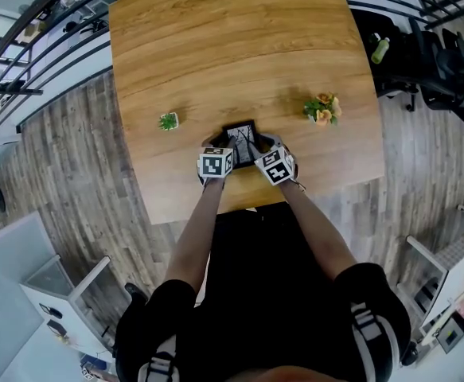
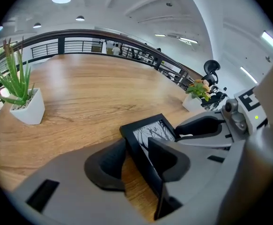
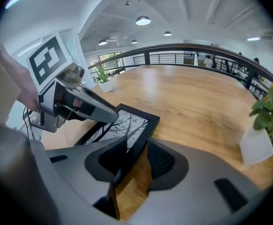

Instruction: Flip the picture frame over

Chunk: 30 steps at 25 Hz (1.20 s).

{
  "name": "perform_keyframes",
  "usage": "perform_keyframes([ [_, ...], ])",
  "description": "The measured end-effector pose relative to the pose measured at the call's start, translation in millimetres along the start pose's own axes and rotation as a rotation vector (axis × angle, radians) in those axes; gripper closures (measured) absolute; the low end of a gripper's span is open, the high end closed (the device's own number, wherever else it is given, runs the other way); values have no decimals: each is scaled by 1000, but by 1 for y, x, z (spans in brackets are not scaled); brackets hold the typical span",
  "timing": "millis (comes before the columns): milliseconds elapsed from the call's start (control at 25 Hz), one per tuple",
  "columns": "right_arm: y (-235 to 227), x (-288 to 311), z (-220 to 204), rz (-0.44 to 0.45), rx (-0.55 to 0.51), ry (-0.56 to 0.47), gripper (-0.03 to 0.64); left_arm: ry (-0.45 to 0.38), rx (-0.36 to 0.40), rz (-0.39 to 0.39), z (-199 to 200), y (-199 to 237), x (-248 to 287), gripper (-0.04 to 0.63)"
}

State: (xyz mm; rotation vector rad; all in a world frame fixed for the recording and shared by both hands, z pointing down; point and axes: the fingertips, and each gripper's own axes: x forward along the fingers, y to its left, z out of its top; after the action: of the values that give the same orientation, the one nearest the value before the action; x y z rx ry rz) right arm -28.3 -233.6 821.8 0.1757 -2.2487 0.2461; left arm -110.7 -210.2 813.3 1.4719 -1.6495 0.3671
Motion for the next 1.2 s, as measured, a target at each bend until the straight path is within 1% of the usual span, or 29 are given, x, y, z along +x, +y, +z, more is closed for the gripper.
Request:
perform_keyframes([
  [120, -2, 0, 0, 16, 21, 5, 455, -10, 10, -20, 1, -1, -3, 433],
  [240, -4, -4, 1, 20, 27, -1, 437, -48, -29, -8, 5, 3, -10, 422],
  [320, -8, -12, 5, 14, 10, -21, 491, -72, -38, 1, 9, 3, -16, 422],
  [400, -11, -20, 11, 16, -9, -38, 494, -95, -27, 7, 13, 3, -23, 422],
  [480, -12, -28, 16, 24, -24, -54, 564, -122, -9, 11, 17, 2, -31, 423],
  [520, -13, -32, 18, 27, -30, -63, 589, -140, 2, 12, 20, 1, -36, 424],
  [560, -13, -35, 20, 28, -34, -70, 609, -159, 13, 14, 22, 0, -41, 442],
  [640, -17, -41, 25, 28, -37, -91, 610, -194, 35, 21, 27, -2, -50, 492],
  [720, -19, -45, 31, 33, -41, -117, 610, -228, 41, 25, 31, -3, -60, 515],
  [840, -17, -52, 37, 52, -40, -142, 611, -292, 3, 11, 41, -4, -79, 544],
  [920, -18, -57, 42, 64, -39, -160, 609, -321, 5, 15, 48, -5, -90, 553],
  [1040, -21, -68, 49, 60, -33, -210, 609, -333, 29, 32, 52, -5, -100, 561],
  [1200, -34, -83, 52, 7, -7, -279, 609, -328, 54, 28, 48, -9, -112, 566],
])
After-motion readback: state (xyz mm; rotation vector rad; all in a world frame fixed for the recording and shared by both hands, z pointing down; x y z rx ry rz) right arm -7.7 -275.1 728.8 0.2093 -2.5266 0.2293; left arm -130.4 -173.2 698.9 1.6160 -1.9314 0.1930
